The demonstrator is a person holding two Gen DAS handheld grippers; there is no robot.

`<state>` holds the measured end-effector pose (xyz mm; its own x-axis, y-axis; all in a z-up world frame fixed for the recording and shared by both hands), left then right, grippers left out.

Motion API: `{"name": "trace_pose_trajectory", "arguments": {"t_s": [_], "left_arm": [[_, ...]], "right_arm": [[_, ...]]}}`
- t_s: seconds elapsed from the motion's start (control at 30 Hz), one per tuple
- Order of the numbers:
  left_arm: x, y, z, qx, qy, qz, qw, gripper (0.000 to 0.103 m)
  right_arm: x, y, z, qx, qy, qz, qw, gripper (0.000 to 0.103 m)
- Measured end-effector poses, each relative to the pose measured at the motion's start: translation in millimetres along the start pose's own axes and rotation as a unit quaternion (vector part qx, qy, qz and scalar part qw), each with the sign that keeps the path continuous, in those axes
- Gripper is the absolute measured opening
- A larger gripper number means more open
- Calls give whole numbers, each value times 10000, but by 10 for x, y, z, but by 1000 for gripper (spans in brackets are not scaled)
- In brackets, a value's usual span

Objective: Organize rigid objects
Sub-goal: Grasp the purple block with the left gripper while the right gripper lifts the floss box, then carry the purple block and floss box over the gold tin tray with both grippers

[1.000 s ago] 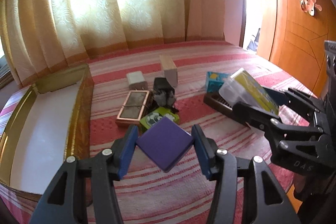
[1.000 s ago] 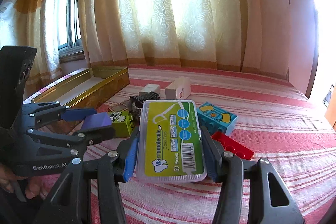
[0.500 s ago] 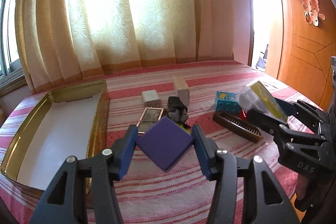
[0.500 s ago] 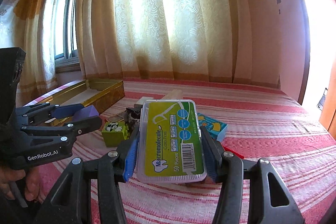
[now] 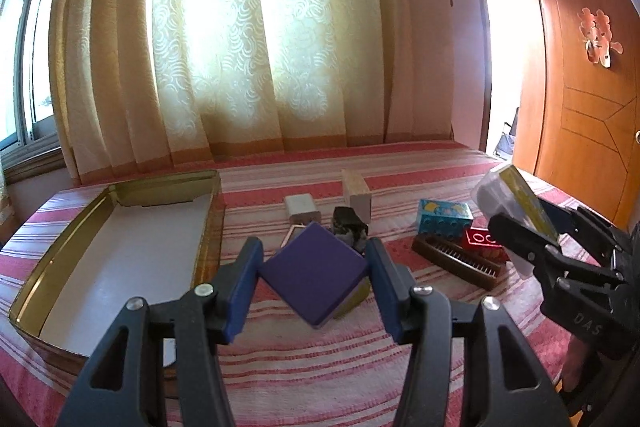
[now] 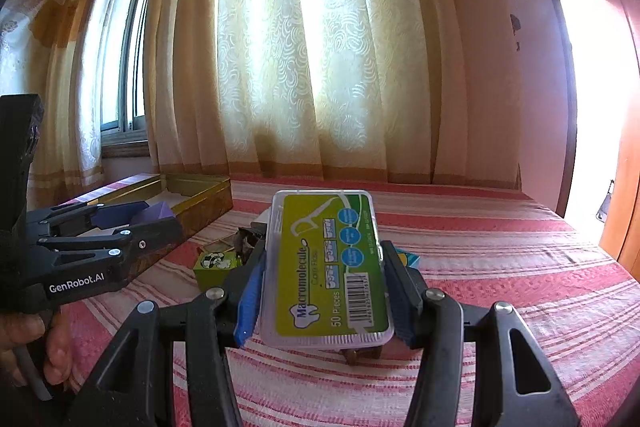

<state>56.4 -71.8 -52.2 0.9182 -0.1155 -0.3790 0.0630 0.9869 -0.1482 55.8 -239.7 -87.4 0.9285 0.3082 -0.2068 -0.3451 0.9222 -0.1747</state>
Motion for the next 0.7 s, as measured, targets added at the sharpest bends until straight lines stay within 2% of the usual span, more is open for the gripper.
{"name": "trace_pose_trajectory", "arguments": {"t_s": [0.7], "left_arm": [[-127, 79, 42, -87, -410, 65, 9991, 53]], "right_arm": [[-93, -12, 14, 79, -305, -309, 9990, 56]]}}
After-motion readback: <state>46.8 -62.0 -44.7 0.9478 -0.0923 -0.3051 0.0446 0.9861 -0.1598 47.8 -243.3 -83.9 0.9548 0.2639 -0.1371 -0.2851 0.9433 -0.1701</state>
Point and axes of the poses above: each gripper's, at about its wrist camera, not at the fingertips, and x roughly the way its jaws point, y to its left, z to its top, the point moved 5 cm from there along x, roughly the way its jaws point, and after that the axes turned 10 degrees about -x, right-handed, at the moved point
